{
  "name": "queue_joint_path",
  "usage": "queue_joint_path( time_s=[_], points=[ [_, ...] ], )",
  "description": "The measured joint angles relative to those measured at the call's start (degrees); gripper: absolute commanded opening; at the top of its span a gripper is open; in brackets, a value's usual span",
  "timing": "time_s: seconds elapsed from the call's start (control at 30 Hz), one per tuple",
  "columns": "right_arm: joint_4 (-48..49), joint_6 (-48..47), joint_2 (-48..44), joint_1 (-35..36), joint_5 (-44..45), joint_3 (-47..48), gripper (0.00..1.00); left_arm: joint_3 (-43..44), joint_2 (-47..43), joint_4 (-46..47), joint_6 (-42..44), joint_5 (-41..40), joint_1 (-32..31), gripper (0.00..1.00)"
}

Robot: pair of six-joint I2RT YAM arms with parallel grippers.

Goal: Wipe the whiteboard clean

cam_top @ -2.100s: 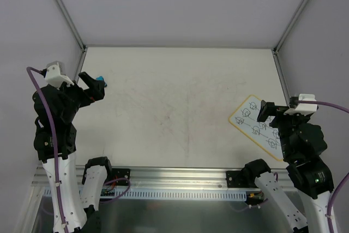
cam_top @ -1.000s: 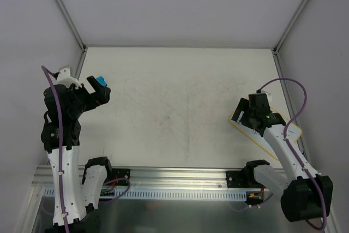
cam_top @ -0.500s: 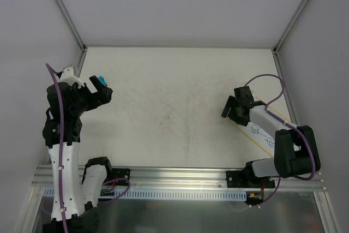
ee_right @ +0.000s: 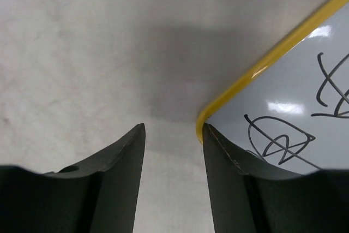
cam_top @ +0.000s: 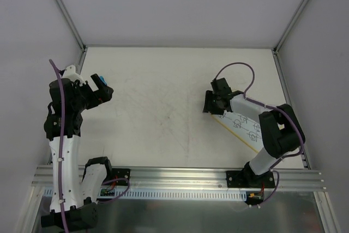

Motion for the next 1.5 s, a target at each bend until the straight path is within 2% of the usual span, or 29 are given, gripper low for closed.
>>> queue_joint_path(
  time_s=[0.17,0.37,0.53,0.63,0.77,0.87,1.1,1.3,1.5],
  points=[
    [0.52,-2.03,6.16,8.09,-7.89,6.34,0.46,0.0,1.4,0.0,-0.02,0.0,0.0,0.99],
    [-2.93,-6.56,15.43,22.77,-17.38,17.68,0.45,0.0,1.84,0.0,-0.02,0.0,0.0,0.99],
    [-9.27,-11.43,21.07,32.52,-19.98,27.26,0.49,0.0,2.51,0.0,-0.02,-0.02,0.0,0.99],
    [-12.37,-12.52,21.0,34.27,-19.56,29.7,0.5,0.0,2.75,0.0,-0.13,-0.31,0.0,0.99],
    [-16.74,-13.2,18.12,31.47,-15.19,30.91,0.52,0.0,2.8,0.0,-0.44,-1.62,0.0,0.99],
    [-18.45,-12.83,11.76,26.56,-10.73,28.98,0.5,-0.2,2.91,0.02,-0.9,-3.17,0.0,0.99],
    [-18.67,-9.05,-6.21,7.15,-4.11,15.19,0.4,-1.18,5.77,-0.02,-2.36,-4.79,0.0,0.99],
    [-21.09,-8.2,-6.86,1.22,-3.13,4.61,0.32,-1.2,8.35,0.02,-3.19,-4.79,0.0,0.99],
    [-19.96,-7.91,-3.78,-1.44,-3.52,2.54,0.26,-1.2,10.12,0.0,-3.26,-4.76,0.0,0.99]
  ],
)
